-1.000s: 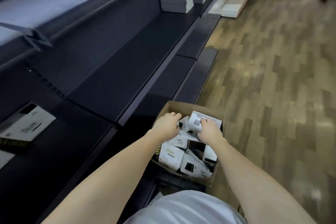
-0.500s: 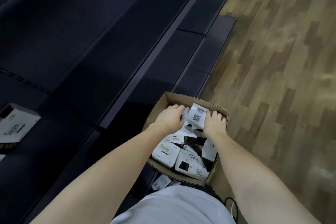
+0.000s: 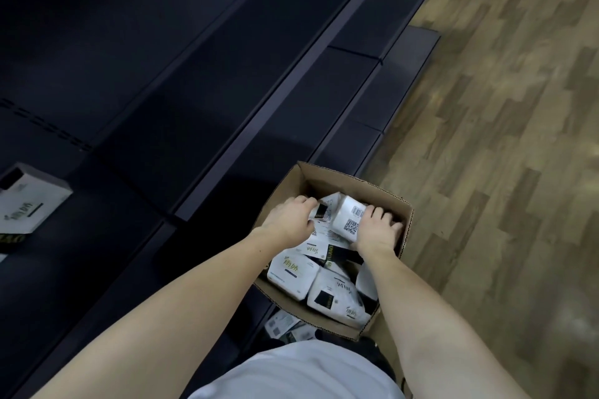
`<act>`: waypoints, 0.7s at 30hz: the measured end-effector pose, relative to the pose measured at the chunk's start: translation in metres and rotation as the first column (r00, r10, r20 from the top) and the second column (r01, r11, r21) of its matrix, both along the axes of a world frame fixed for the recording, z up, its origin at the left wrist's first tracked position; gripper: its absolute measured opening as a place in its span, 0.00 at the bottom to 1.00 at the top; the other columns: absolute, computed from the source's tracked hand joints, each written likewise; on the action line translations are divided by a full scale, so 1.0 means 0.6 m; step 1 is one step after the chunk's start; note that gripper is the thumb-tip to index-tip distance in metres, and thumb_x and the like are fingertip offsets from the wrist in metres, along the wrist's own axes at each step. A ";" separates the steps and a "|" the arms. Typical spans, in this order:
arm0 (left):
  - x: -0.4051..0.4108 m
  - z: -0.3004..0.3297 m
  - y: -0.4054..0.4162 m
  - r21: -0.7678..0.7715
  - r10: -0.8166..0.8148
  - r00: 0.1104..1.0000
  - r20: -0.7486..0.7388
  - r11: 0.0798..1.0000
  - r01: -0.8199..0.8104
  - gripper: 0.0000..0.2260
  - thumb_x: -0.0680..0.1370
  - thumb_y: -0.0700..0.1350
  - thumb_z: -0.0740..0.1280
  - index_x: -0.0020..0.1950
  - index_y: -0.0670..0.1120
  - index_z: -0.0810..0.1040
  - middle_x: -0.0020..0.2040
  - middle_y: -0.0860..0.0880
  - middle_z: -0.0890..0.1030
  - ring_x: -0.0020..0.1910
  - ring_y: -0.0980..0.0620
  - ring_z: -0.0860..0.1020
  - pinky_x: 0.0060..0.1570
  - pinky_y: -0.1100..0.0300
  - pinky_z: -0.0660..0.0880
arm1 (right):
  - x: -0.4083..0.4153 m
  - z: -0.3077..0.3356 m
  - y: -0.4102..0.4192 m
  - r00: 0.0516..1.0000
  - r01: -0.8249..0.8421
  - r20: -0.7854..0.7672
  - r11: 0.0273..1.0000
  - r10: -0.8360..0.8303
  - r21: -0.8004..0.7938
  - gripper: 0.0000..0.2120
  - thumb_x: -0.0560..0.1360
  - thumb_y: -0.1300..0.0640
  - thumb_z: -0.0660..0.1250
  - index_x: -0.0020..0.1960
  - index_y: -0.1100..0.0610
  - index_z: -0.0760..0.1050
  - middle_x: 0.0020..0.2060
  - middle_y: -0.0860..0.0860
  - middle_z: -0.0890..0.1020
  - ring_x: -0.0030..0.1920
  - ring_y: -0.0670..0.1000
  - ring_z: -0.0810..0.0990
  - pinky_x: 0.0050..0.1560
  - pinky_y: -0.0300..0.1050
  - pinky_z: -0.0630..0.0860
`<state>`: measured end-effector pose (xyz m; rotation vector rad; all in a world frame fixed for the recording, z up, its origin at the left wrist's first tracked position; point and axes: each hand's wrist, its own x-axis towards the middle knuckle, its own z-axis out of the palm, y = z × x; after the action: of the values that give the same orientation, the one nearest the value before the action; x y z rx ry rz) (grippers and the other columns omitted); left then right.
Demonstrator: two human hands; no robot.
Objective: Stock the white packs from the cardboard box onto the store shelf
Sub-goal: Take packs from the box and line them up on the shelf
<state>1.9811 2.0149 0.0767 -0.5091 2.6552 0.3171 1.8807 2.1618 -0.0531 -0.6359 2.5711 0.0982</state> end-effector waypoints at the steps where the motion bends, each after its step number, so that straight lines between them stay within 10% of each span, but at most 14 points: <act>1: 0.004 0.002 0.000 0.004 0.002 1.000 -0.004 1.000 -0.002 0.20 0.80 0.46 0.61 0.72 0.47 0.67 0.67 0.47 0.73 0.64 0.46 0.71 0.56 0.52 0.72 | 0.004 0.004 -0.002 1.000 -0.020 -0.003 1.000 0.020 -0.001 0.51 0.64 0.41 0.79 0.75 0.60 0.56 0.67 0.56 0.69 0.66 0.59 0.69 0.65 0.66 0.67; 8: 0.018 0.017 -0.021 -0.041 0.001 1.000 -0.028 0.999 -0.002 0.22 0.78 0.43 0.64 0.72 0.49 0.66 0.64 0.48 0.72 0.63 0.45 0.70 0.57 0.52 0.72 | 0.010 0.078 -0.044 0.956 -0.026 0.278 0.973 0.091 -0.229 0.49 0.59 0.39 0.76 0.73 0.55 0.62 0.69 0.57 0.67 0.71 0.61 0.63 0.69 0.61 0.63; 15: 0.044 0.049 -0.064 -0.223 -0.176 0.984 -0.006 0.960 0.171 0.44 0.72 0.42 0.72 0.80 0.56 0.48 0.78 0.49 0.53 0.76 0.43 0.54 0.73 0.49 0.59 | -0.008 0.168 -0.087 0.742 0.152 0.665 0.946 0.082 -0.286 0.49 0.53 0.30 0.77 0.66 0.49 0.63 0.58 0.49 0.75 0.55 0.52 0.78 0.51 0.52 0.78; 21: 0.056 0.076 -0.109 -0.156 -0.271 0.960 -0.066 0.953 0.258 0.31 0.70 0.43 0.74 0.71 0.54 0.66 0.72 0.53 0.65 0.74 0.45 0.56 0.73 0.49 0.57 | -0.018 0.223 -0.102 0.325 0.305 0.937 0.923 0.131 -0.234 0.34 0.65 0.42 0.80 0.65 0.55 0.76 0.58 0.56 0.84 0.59 0.58 0.82 0.66 0.62 0.74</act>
<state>2.0148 1.9496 0.1222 -0.1799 2.8016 0.0648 1.8697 2.1008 0.0806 -0.4443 1.3929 -0.6620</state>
